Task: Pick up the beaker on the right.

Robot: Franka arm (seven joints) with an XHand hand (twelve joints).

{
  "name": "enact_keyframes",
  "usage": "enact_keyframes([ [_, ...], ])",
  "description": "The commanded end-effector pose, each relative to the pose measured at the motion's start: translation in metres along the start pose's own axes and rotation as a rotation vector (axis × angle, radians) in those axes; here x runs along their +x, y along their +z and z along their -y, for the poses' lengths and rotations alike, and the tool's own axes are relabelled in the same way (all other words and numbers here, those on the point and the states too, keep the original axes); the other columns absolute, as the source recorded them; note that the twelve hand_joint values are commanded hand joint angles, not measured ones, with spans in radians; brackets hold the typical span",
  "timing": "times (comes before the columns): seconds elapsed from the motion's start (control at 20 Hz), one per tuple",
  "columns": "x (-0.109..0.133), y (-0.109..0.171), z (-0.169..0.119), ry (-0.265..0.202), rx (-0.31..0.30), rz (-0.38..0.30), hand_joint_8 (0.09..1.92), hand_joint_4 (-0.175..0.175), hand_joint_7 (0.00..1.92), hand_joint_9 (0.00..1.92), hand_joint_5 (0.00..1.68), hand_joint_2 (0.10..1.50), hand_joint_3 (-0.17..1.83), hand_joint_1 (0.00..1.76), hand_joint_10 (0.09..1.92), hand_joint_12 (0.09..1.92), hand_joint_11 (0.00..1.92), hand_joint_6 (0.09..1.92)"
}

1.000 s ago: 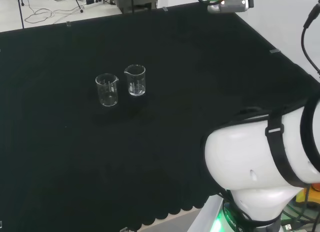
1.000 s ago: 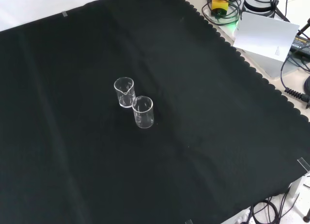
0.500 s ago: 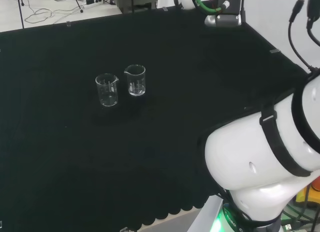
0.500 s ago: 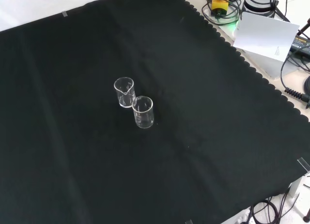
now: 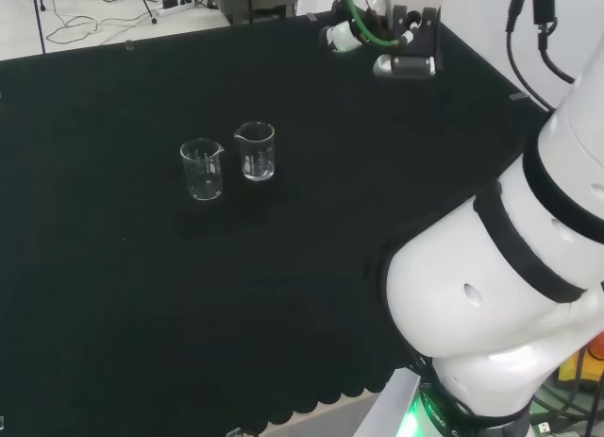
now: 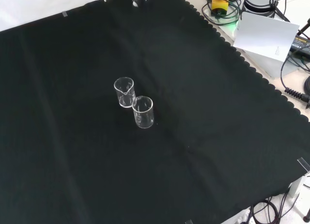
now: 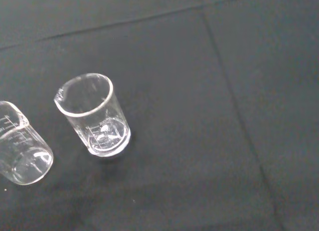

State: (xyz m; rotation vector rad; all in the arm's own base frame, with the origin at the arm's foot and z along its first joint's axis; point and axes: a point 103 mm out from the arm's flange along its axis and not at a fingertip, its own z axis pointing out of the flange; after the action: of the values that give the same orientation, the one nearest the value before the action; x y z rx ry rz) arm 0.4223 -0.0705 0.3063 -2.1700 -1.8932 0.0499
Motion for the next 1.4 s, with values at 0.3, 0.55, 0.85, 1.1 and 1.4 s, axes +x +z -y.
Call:
enact_keyframes([
  [0.3, -0.001, 0.041, -0.054, -0.025, 0.011, -0.042, 0.51, -0.047, 0.05, 0.13, 0.37, 1.17, 0.21, 0.43, 0.66, 1.20, 0.00, 0.09],
  [0.55, 0.000, 0.062, -0.075, -0.042, 0.020, -0.063, 0.52, -0.047, 0.06, 0.14, 0.35, 1.13, 0.20, 0.46, 0.66, 1.20, 0.00, 0.09],
  [0.85, 0.002, 0.091, -0.092, -0.083, 0.037, -0.081, 0.54, -0.045, 0.09, 0.20, 0.36, 1.03, 0.22, 0.58, 0.68, 1.24, 0.00, 0.09],
  [1.1, 0.005, 0.108, -0.102, -0.093, 0.064, -0.095, 0.57, -0.049, 0.12, 0.23, 0.36, 0.90, 0.39, 0.63, 0.68, 1.27, 0.00, 0.09],
  [1.4, 0.007, 0.123, -0.110, -0.139, 0.070, -0.119, 0.58, -0.050, 0.12, 0.23, 0.36, 0.85, 0.41, 0.62, 0.68, 1.27, 0.00, 0.09],
])
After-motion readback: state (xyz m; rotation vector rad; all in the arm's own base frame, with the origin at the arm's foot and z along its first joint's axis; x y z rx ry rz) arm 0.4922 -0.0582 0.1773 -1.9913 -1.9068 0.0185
